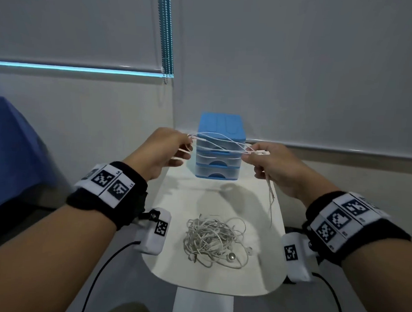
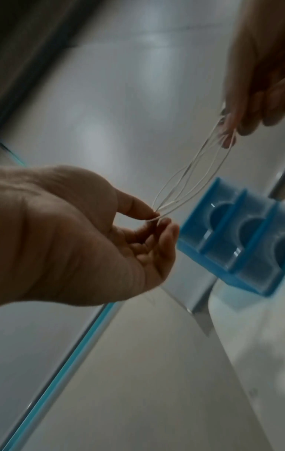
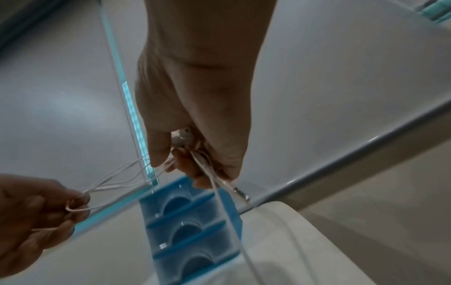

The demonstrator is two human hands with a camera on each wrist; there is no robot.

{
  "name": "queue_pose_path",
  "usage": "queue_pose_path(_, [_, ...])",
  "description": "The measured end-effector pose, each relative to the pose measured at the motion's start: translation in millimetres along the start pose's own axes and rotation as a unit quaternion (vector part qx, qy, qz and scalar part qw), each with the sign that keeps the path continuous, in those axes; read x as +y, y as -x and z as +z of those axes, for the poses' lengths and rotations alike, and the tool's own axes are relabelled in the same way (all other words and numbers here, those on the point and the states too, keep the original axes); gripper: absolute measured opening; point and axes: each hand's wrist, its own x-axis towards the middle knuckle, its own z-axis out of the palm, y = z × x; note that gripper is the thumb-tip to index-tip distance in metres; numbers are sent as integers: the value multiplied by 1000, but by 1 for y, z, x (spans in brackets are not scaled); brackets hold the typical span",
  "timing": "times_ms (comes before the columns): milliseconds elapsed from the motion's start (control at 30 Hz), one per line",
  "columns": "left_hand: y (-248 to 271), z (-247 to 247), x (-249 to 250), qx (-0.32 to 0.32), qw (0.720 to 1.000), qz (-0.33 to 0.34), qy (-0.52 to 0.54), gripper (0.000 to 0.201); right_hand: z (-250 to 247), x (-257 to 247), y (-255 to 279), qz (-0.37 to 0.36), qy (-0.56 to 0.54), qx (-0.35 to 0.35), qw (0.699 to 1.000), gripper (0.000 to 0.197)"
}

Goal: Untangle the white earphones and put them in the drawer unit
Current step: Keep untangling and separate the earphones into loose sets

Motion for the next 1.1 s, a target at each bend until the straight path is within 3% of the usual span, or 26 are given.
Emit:
queue_pose_path(133, [-22, 10, -29, -15, 988, -60, -144, 13, 6, 22, -21, 0, 155, -8, 988, 16])
queue_pose_path(233, [-25, 22, -46, -61, 953, -68, -288, 18, 12, 43, -26, 78, 296, -82, 949, 51])
queue_pose_path(300, [-26, 27, -57, -87, 928, -58, -357, 22, 18, 54, -26, 107, 367, -108, 918, 62])
queue_pose_path(400, [-29, 29, -71, -100, 919, -33, -381, 39, 23, 61, -25, 84, 417, -98, 900, 56])
queue_pose_path(533, [-33, 30, -73, -153, 888, 7, -433, 21, 23, 53, -22, 30, 389, -94, 916, 31])
queue_pose_path(600, [-34, 30, -72, -170, 873, 2, -456, 12, 26, 51, -21, 26, 417, -139, 898, 20])
queue_pose_path(700, [-36, 33, -70, -188, 844, 3, -503, 16, 34, 54, -24, 25, 489, -166, 856, 32])
queue_pose_path(833, [-35, 38, -63, -194, 800, 5, -568, 35, 36, 60, -33, 28, 530, -143, 836, 46])
queue_pose_path(967, [-38, 36, -63, -186, 799, -6, -571, 32, 35, 64, -34, 26, 517, -127, 846, 47])
queue_pose_path(1100, [-36, 33, -63, -207, 835, -44, -508, 38, 29, 57, -20, 38, 481, -113, 868, 56])
